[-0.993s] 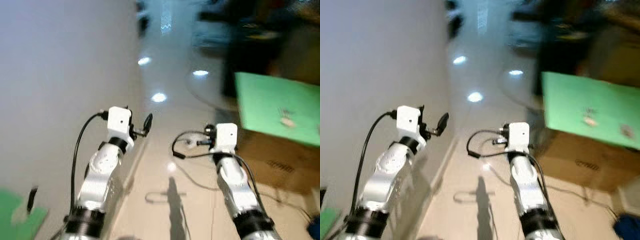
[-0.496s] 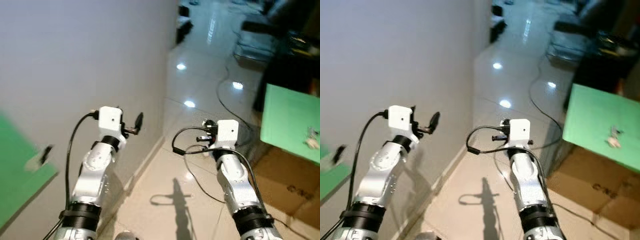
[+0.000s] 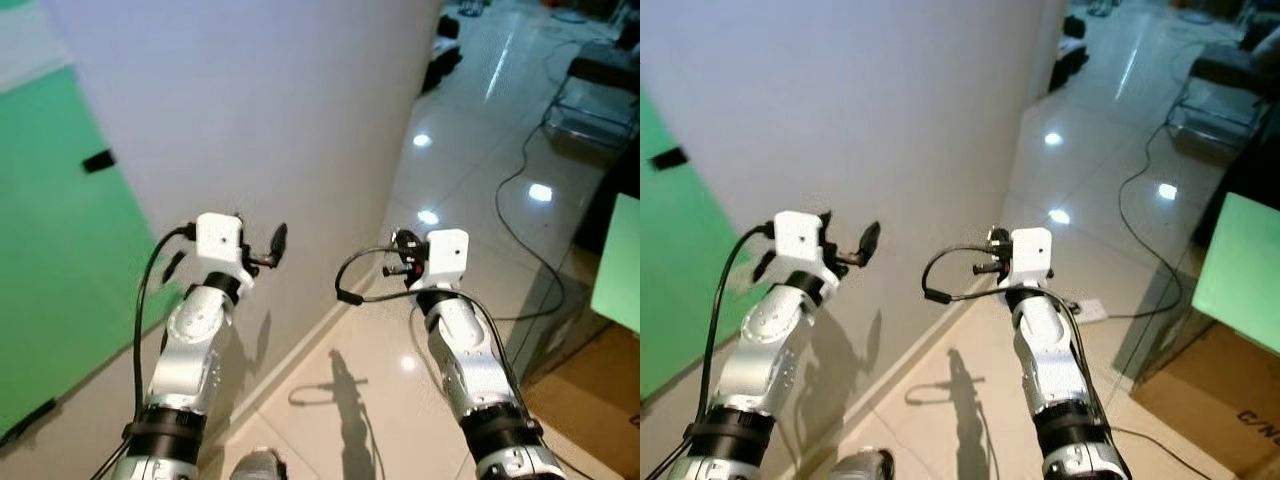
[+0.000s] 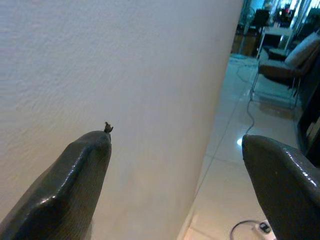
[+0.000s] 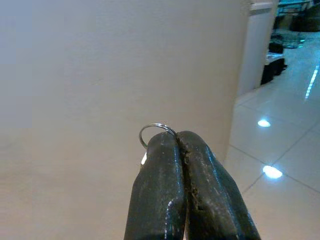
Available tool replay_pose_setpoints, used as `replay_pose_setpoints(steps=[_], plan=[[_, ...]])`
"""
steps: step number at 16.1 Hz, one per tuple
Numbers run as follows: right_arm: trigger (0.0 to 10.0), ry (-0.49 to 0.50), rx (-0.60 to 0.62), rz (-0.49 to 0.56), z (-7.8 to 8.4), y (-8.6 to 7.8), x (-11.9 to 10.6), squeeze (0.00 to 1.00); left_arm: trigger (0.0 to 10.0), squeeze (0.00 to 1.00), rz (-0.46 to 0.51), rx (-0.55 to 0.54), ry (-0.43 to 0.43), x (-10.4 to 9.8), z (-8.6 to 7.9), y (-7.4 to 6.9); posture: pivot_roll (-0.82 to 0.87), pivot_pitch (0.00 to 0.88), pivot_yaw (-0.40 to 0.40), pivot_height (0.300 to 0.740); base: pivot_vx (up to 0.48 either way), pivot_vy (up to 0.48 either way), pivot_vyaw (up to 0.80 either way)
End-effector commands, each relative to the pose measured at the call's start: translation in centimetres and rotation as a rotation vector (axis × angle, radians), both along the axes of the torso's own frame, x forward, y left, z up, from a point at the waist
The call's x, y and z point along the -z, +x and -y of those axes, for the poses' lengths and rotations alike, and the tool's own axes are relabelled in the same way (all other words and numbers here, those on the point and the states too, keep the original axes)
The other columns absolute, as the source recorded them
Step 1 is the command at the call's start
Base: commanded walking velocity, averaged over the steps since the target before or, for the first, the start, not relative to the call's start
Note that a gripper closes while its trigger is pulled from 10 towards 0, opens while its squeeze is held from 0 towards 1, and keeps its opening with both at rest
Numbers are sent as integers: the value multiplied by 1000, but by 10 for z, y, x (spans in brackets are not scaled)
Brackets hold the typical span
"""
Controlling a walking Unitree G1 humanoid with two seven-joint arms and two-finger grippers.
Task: Hang keys on a hook
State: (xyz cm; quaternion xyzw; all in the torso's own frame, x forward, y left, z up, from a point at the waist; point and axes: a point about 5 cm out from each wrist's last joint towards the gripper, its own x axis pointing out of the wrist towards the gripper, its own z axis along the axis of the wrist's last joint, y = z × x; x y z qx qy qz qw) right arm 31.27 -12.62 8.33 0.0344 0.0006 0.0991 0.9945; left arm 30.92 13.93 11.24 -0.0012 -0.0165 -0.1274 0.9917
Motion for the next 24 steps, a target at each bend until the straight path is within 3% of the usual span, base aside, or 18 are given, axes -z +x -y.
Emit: replay_pose_setpoints(steps=[1, 5, 7, 8, 9, 10, 11, 13, 15, 24], plan=[[10000, 17, 3, 3, 3, 0, -2, 0, 10000, 0, 21, 29, 26, -3, 6, -2, 22, 0, -1, 740, -472, 0, 488], [10000, 26, -9, -9, 1, -1, 1, 0, 10000, 0, 65, 96, 49, -9, 16, -8, 30, 0, -2, 740, -472, 0, 486], [10000, 22, 3, 1, 2, -1, 0, 0, 10000, 0, 79, 65, 53, -11, 13, -9, 30, 0, 0, 740, -472, 0, 488], [10000, 7, 62, 56, 9, -2, -7, 24, 10000, 0, 73, -142, 14, -16, -16, -8, 31, 0, 4, 740, -472, 0, 481], [10000, -2, 117, 79, 16, -2, -10, 55, 10000, 0, 47, -275, 0, -14, -37, -9, 33, 0, 2, 740, -472, 0, 488], [10000, -1, 166, 79, 23, -3, -10, 114, 10000, 0, 11, -374, -24, -10, -54, -11, 38, 0, -3, 740, 0, 0, 488], [10000, 14, 175, 57, 25, -2, -7, 133, 10000, 0, -16, -409, -31, -7, -59, -12, 46, 0, -9, 740, 0, 0, 488], [10000, 50, 137, 32, 21, 2, -5, 161, 10000, 0, -19, -386, -26, -5, -50, -13, 54, 0, -20, 740, 0, 0, 488], [10000, 53, 13, 38, 6, 9, -12, 161, 10000, 0, -20, -372, 42, 0, -49, -19, 70, 0, -39, 740, 0, -182, 488], [10000, 43, -72, 49, -6, 20, -21, 165, 10000, 0, -50, -470, 125, 2, -54, -21, 94, 0, -49, 740, 0, -480, 483]])
